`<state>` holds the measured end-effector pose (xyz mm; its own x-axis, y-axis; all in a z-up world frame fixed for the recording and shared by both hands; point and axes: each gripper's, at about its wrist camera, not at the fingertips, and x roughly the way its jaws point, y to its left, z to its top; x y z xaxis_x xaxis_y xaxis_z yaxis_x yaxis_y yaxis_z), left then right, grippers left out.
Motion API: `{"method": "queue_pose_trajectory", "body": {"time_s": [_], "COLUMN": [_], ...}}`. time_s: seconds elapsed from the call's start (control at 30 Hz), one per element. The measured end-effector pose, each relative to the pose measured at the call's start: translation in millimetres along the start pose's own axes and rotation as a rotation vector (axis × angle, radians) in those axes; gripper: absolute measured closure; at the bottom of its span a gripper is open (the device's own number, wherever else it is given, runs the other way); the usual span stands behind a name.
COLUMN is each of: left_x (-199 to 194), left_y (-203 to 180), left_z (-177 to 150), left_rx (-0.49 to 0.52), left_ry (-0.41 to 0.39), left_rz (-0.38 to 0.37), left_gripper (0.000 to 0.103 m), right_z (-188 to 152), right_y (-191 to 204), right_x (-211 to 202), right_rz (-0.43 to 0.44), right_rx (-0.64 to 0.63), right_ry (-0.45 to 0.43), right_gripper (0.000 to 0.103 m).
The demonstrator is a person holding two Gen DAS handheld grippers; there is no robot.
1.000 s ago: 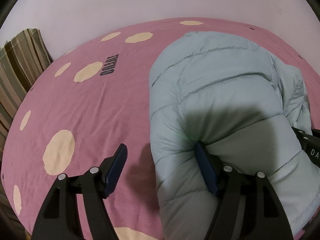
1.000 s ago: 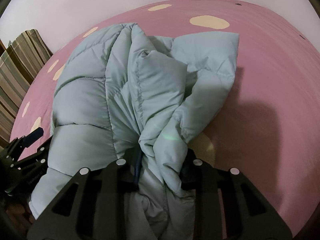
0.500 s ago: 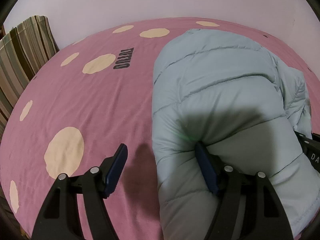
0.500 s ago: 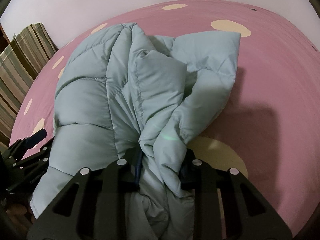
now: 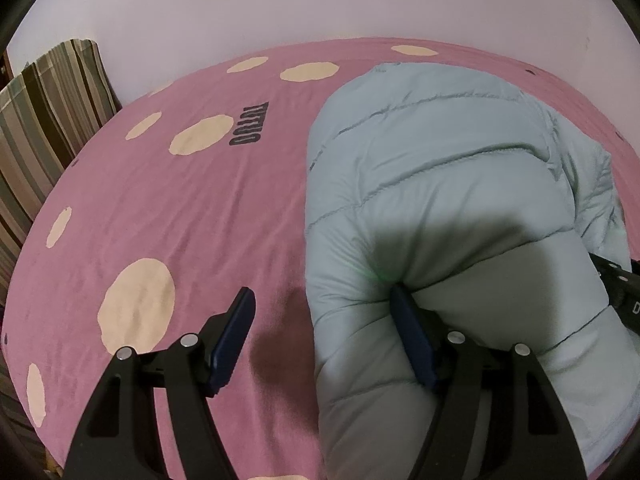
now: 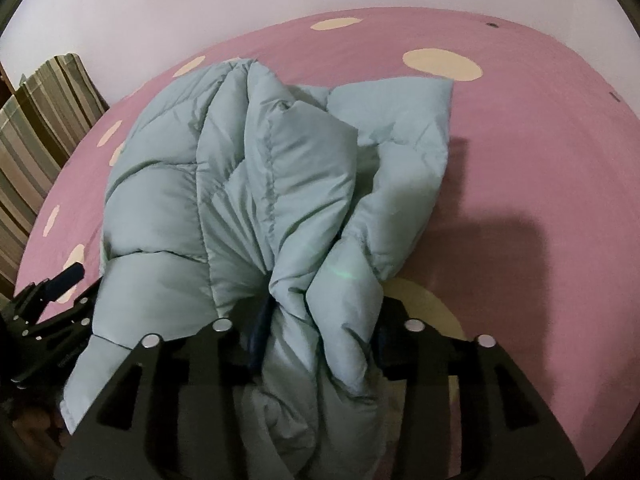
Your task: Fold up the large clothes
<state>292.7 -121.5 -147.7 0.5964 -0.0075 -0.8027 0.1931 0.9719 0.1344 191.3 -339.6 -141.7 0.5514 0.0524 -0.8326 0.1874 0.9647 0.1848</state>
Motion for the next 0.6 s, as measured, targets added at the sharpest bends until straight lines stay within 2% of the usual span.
{"method": "queue_pose_trajectory", "body": {"time_s": [0.27,0.43,0.6], "left_x": [-8.9,-19.6,-36.1], "left_y": [-3.7,-6.5,-8.1], "left_z": [-1.0,-3.5,-7.5], "left_rx": [0.005,0.004,0.009], "left_ry": [-0.024,-0.037,-0.056], "left_rz": [0.021,0.017,0.001], "left_gripper": [0.033,0.033,0.033], "right_z": [-2.3,-4.7,-9.5], "right_y": [-9.2,-23.4,-25.8], "right_x": [-22.3,-39.6,-65.9], "right_rz": [-0.089,-0.12,-0.183], "right_rx": [0.022,0.09,0.103], "right_ry": [-0.041,-0.07,-0.12], "right_gripper": [0.038,0.036,0.036]}}
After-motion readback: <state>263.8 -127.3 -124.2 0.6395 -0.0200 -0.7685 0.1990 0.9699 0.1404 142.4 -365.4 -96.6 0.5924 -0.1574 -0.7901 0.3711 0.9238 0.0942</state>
